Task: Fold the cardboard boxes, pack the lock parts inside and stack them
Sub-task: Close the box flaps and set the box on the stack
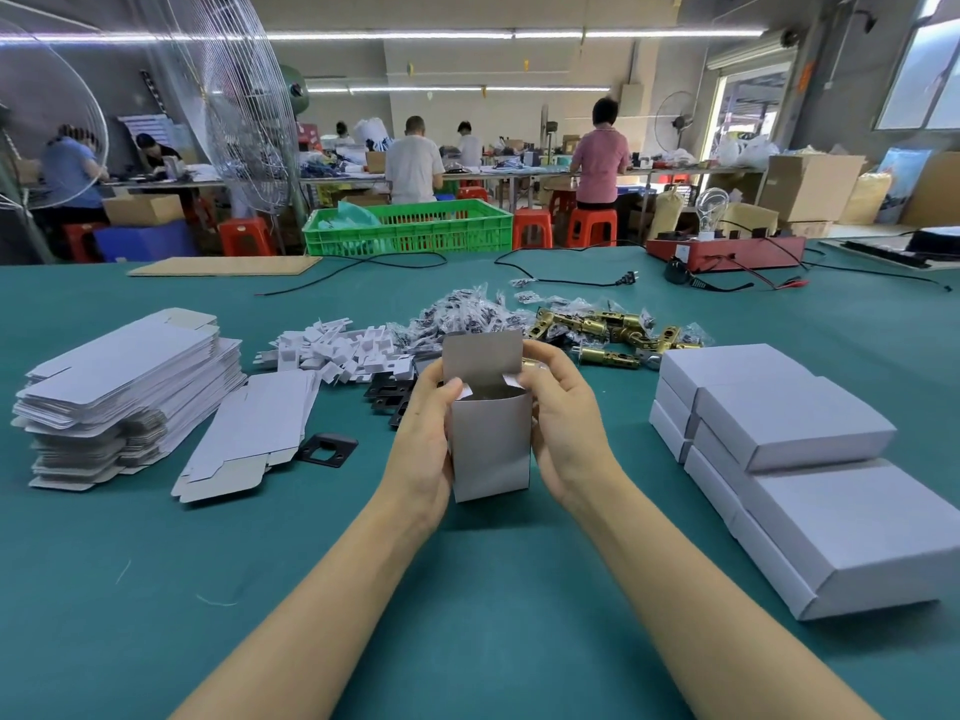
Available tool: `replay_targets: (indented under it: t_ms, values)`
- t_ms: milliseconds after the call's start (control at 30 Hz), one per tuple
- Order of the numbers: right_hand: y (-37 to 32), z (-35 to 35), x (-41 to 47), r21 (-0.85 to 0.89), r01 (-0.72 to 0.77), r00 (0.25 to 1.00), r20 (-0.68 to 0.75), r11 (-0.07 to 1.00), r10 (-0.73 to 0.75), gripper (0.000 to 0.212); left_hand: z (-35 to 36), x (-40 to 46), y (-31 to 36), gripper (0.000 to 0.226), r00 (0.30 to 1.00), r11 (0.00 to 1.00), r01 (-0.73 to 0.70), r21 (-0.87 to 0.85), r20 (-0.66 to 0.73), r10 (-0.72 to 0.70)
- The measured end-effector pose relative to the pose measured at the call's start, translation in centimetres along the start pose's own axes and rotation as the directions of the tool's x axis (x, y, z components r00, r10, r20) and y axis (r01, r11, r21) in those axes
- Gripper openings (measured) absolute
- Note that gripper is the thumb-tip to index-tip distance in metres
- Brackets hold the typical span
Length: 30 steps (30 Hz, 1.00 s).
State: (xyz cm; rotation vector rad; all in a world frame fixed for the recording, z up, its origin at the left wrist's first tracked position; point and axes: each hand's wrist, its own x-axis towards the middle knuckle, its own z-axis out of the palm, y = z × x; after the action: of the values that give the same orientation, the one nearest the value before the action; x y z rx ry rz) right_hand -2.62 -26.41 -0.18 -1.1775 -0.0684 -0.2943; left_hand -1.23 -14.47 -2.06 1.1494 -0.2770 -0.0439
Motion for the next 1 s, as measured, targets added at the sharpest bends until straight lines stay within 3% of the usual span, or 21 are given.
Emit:
replay_targets:
  t_ms: [167,400,500,600,800,1000]
  values:
    - [0.0,0.4,-0.4,0.053,0.069,0.994,-0.093,0.996,-0.063,0.037,0.2,-0.4,0.6,0.032,1.000,0.997,0.001,-0.076,-0.014,-0.002]
    - [0.3,0.8,-0.8,0.050,0.084,0.987,-0.140,0.995,-0.076,0.018,0.0,-1.0,1.0,0.026,0.997,0.988,0.033,-0.152,0.069,-0.023]
    - [0.4,0.9,-1.0,-0.028,0.095,0.986,-0.137,0.995,-0.098,0.030,0.5,-1.2,1.3,0.037,1.000,0.999,-0.001,-0.049,0.015,0.002]
    - [0.8,0.9,-1.4,-0.108,0.192,0.968,-0.143,0.975,-0.206,0.019,0.8,-1.4,1.5,0.046,0.997,0.996,-0.073,0.042,-0.032,0.075]
    - [2.4,1.4,-2.5,-0.354,0.377,0.886,-0.133,0.856,-0.445,0.014,1.2,-2.0,0.5,0.029,0.955,0.896,-0.267,0.355,-0.029,0.296]
    - [2.9,1.2,-2.5,-0.467,0.417,0.856,-0.088,0.780,-0.510,0.017,0.6,-1.8,-0.1,0.022,0.929,0.833,-0.330,0.444,-0.002,0.369]
